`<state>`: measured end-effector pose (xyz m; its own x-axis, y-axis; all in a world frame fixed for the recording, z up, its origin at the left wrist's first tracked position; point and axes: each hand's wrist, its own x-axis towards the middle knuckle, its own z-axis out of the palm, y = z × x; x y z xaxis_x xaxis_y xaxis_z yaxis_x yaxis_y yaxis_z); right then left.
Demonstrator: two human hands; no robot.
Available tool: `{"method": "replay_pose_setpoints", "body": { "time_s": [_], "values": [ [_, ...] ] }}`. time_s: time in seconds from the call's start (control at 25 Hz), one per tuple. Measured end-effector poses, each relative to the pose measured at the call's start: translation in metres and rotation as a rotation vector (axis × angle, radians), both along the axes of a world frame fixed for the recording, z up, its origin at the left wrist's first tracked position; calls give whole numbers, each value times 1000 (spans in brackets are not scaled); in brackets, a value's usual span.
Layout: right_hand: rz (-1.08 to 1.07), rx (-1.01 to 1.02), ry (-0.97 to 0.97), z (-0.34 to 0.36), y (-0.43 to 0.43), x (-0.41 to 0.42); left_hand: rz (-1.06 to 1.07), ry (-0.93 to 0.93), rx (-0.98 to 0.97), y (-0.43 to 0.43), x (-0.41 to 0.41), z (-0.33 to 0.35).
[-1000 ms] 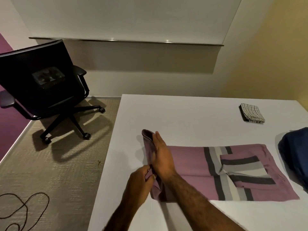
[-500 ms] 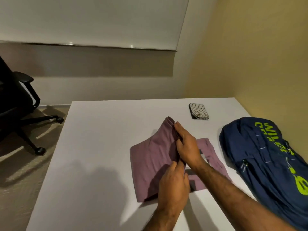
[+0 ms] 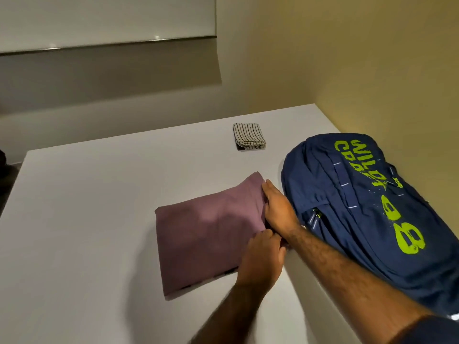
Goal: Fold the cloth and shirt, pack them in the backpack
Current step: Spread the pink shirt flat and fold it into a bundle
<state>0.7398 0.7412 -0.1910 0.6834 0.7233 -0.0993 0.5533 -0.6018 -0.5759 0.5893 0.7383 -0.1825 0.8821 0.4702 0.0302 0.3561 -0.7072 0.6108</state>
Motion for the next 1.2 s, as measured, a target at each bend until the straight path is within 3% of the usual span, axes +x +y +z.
{"method": "replay_pose_setpoints", "body": {
  "time_s": [0.12,0.24,0.36,0.48,1.0,1.08,1.2],
  "values": [
    [46,-170,-211,-14,-5,-4,-8,-26,193,31,-16,-15],
    [229,-128,-441,-16,3,-38,242,133,300,91,-51,-34],
    [421,-123,-350,-15,30,-89,411,287,271,127,-82,-54],
    [525,-213,-331,-25,49,-121,352,329,321,130,-96,-67],
    [107,-404,-367,-33,14,-11,506,376,303,163,-120,-71],
    [131,-342,-366,-33,25,-23,534,359,290,158,-103,-57],
    [262,-337,-391,-44,35,-40,352,277,309,126,-65,-45]
  ]
}}
